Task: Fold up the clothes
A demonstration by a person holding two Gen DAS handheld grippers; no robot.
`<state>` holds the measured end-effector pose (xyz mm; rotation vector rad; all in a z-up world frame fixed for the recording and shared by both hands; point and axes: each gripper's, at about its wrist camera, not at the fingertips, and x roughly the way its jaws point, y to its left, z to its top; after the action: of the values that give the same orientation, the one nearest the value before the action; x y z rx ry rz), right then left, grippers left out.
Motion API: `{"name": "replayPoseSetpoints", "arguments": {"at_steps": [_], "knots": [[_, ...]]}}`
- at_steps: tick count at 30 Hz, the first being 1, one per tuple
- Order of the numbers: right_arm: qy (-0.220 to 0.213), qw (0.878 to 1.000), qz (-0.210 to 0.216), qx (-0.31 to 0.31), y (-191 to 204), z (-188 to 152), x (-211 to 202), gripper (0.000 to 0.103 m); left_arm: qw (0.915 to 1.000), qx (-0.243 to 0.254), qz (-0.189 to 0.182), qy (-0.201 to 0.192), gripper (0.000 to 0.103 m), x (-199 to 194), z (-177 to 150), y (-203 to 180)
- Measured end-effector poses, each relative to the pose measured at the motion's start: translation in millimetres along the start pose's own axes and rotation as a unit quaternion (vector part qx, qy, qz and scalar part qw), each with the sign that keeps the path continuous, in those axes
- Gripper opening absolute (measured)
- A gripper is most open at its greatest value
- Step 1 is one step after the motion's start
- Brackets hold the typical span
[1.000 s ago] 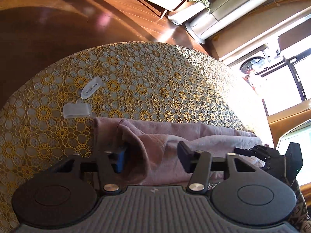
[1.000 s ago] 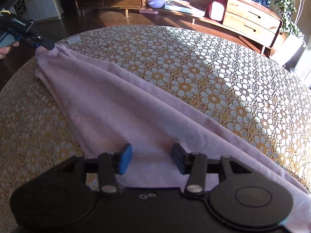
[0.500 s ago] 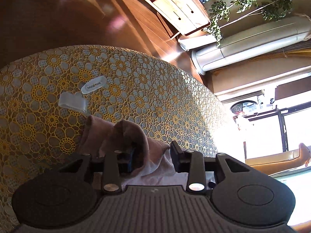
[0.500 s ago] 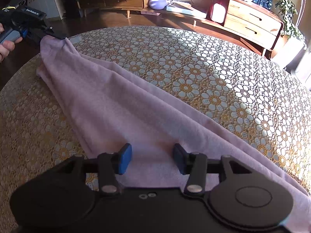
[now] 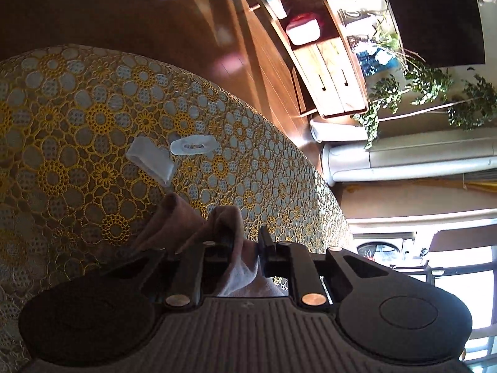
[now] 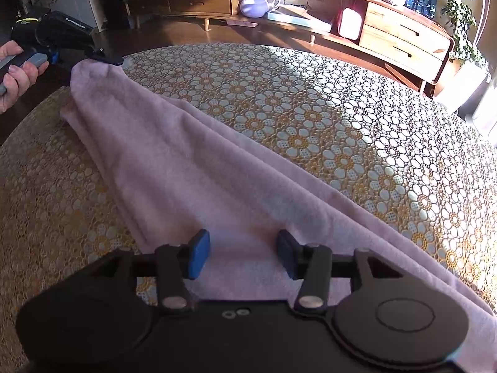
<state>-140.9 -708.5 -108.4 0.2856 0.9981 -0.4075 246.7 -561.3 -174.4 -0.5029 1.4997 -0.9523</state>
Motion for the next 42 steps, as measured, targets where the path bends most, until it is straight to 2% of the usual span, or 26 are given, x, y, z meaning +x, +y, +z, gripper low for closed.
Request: {"name": "replayPoseSetpoints", "arguments": {"at_steps": [2,4,5,6,8,10,12,13,14,16,18,20,22,24,27,31,34,36,38,42], "knots": [[-0.001,1.0,0.001,0.0,-1,0,-1,0.103,0.9981,-0.037,-0.009,-0.048,0.014,-13,5,11],[-0.001,1.0,0.002,0.0,-2,-1,-1,0.103,0.9918,-0.075,-0.022,-0.101,0.014,-32,16,26],[-0.001,1.0,0.002,0.0,-2,-1,-1,0.103,0.9909,-0.08,-0.033,-0.104,0.014,-37,21,30],[-0.001,1.0,0.003,0.0,-2,-1,-1,0.103,0.9934,-0.066,-0.041,-0.084,0.014,-39,25,30],[0.0,1.0,0.003,-0.001,-2,0,-1,0.103,0.9984,-0.003,-0.036,-0.043,0.014,-37,22,16],[0.001,1.0,0.004,0.0,-2,0,-1,0.103,0.9968,0.072,-0.016,-0.029,0.017,-39,13,-2],[0.002,1.0,0.002,0.0,-1,1,-1,0.103,0.9935,0.111,-0.007,-0.025,0.034,-44,8,-12],[0.002,1.0,0.0,0.0,0,1,-1,0.103,0.9923,0.121,-0.005,-0.025,0.063,-46,7,-14],[0.004,1.0,0.001,0.0,0,1,-2,0.103,0.9914,0.129,-0.003,-0.025,0.082,-49,5,-14],[0.007,1.0,0.006,0.0,1,2,-5,0.103,0.9861,0.165,-0.001,-0.022,0.083,-54,1,-19],[0.001,1.0,0.008,-0.001,0,3,-12,0.103,0.9773,0.212,0.002,-0.013,0.084,-57,-6,-26],[-0.005,1.0,0.006,-0.001,-2,3,-19,0.103,0.962,0.273,0.01,0.005,0.084,-55,-17,-33],[-0.006,1.0,0.005,-0.002,-2,3,-22,0.103,0.9425,0.333,0.019,0.024,0.084,-52,-29,-41],[-0.006,1.0,0.005,-0.004,-2,3,-25,0.103,0.9188,0.391,0.027,0.043,0.084,-50,-41,-49],[-0.004,1.0,0.007,-0.008,1,4,-25,0.103,0.8786,0.471,0.039,0.066,0.084,-47,-56,-59],[0.004,1.0,0.013,-0.02,6,5,-23,0.103,0.8321,0.548,0.059,0.064,0.083,-43,-68,-64],[0.01,1.0,0.015,-0.026,9,9,-20,0.103,0.7966,0.597,0.059,0.075,0.084,-40,-80,-66],[0.011,0.999,0.017,-0.026,12,12,-18,0.103,0.783,0.613,0.056,0.088,0.083,-39,-86,-64],[0.014,0.999,0.02,-0.027,15,15,-16,0.103,0.7719,0.626,0.053,0.095,0.076,-36,-89,-61],[0.014,0.999,0.028,-0.027,20,23,-13,0.103,0.7575,0.643,0.054,0.098,0.062,-33,-87,-56]]}}
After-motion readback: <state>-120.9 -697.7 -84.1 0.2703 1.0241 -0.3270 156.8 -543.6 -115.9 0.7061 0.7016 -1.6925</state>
